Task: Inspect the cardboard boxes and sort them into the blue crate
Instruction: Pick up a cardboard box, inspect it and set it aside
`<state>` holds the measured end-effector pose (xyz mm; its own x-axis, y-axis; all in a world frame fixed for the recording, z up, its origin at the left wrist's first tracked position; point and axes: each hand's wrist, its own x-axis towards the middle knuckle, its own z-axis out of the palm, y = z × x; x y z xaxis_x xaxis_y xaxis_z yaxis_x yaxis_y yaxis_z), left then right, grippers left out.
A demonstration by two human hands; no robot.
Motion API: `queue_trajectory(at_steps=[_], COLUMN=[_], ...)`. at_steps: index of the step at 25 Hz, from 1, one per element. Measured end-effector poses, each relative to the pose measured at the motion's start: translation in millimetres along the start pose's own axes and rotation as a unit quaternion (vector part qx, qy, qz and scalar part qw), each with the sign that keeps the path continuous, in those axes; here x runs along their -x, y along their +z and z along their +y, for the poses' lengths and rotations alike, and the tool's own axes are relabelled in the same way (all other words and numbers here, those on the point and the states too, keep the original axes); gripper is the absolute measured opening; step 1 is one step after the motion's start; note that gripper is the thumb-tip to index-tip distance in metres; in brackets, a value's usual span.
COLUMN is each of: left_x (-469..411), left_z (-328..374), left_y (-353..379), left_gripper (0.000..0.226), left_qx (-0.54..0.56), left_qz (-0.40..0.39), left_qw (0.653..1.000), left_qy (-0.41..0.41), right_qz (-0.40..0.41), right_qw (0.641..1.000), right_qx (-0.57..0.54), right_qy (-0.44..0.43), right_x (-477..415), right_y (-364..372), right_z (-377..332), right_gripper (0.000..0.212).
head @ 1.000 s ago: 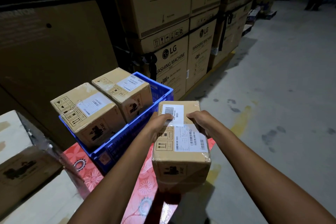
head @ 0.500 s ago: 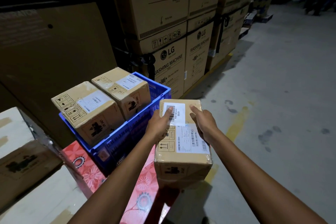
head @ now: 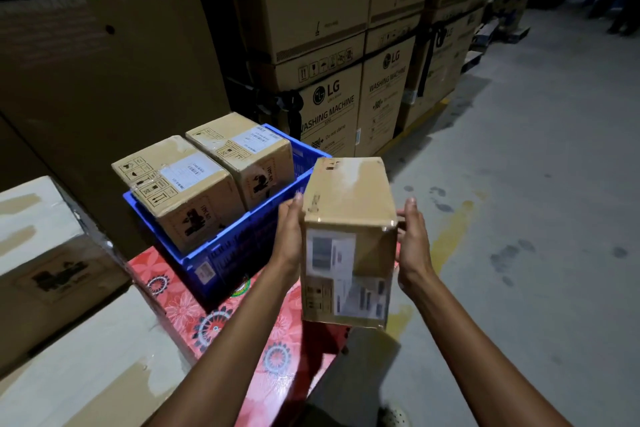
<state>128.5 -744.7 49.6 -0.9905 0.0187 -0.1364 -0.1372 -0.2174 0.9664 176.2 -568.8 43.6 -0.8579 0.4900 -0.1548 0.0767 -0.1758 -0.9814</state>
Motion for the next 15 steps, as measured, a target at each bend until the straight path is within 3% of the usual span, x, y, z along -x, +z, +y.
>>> queue_trajectory(at_steps=[2,6,10,15], left_x=[4,21,15,-10], left_z=[-32,-72,-72,-44], left_y=[-7,-14,-13,-2], left_gripper=[0.027,0.036,0.043,0.043], left_qx=[-0.001,-0.024,-0.056,-0.11], left_qz=[-0.002,-0.032,-0.045,-0.046], left_qw=[0.999,0.994,0.984,0.978], left_qy=[-0.048,-0.098,-0.165,-0.17], right_qz=[-0.014,0.002,-0.008,-0.021], right_qw=[1.0,0.993,0.985,0.986], right_qx=[-0.001,0.1,0.145,0.147], right_qy=[0.021,0.058,0.093,0.08], right_x=[2,2,-4,-29], right_y=[-9,-32,-37,-30], right_z=[28,75,81,65], right_gripper=[0.06,0.075,0.047,0.036])
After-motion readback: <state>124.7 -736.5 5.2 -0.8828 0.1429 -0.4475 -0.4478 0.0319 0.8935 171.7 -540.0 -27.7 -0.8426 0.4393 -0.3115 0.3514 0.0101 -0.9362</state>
